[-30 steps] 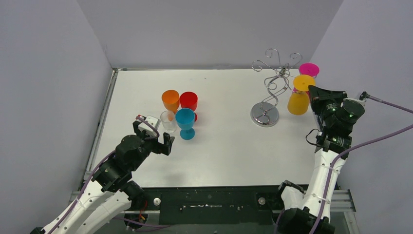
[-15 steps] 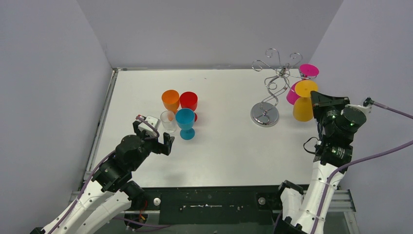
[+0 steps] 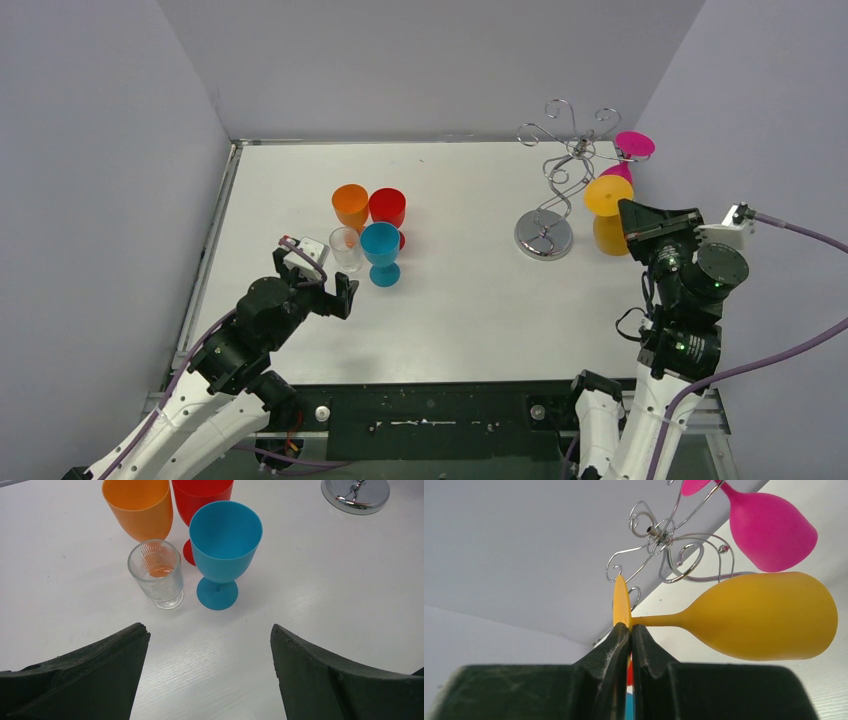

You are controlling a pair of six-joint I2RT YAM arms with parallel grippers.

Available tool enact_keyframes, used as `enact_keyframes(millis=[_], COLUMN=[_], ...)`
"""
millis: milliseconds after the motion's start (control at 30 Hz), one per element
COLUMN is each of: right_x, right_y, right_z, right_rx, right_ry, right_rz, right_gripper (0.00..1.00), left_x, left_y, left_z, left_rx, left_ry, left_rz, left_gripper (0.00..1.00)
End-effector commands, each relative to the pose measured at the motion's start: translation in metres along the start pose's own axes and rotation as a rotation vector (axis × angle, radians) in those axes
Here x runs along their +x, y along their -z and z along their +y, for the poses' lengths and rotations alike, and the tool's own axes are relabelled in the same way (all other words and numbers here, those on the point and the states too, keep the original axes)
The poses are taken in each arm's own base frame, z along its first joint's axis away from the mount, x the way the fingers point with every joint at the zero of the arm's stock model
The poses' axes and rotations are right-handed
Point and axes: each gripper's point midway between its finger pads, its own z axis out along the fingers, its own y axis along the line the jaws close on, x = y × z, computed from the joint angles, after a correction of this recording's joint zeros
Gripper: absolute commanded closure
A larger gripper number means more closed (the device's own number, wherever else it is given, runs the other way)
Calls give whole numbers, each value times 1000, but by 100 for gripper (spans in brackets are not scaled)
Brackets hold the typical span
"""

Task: Take the wine glass off the wine glass rack
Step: Pick up the wine glass from the wine rack, then place the wine glass at the center of the board.

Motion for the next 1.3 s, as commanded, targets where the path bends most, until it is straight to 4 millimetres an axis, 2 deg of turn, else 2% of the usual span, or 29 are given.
enact_keyframes(millis=[0,133,267,467,567,767,933,1000,1100,1200,1267], right_x=[9,22,50,81,94,114,142,156,183,217,245], right_y=[15,23,31,43,42,35,30,29,35,42,55], right_z=[33,41,53,63,59,42,23,21,33,45,59], right_rx=[-145,-205,-347,-503,-533,-532,-504,-495,-540,-570,-620], right_ry=[125,206,253,288,266,282,297,301,288,300,335], right_rz=[59,130,262,412,479,577,670,688,727,791,843], right_gripper=[100,100,100,100,100,100,100,100,100,100,100], left_x=[-12,-13,-15,-30,-42,-58,-63,-62,-65,-70,-73], left_y=[-1,0,3,8,7,3,-7,-11,-10,-5,-1], left_z=[-5,-7,-13,-41,-55,-102,-122,-126,-139,-150,-152], left_rx=[28,37,69,203,261,482,572,592,662,734,756], left_ry=[4,15,41,141,197,310,324,320,349,383,390], left_rz=[-40,-42,-43,-60,-53,-15,8,27,45,40,21], left_gripper=[10,10,10,10,10,10,11,13,15,16,16])
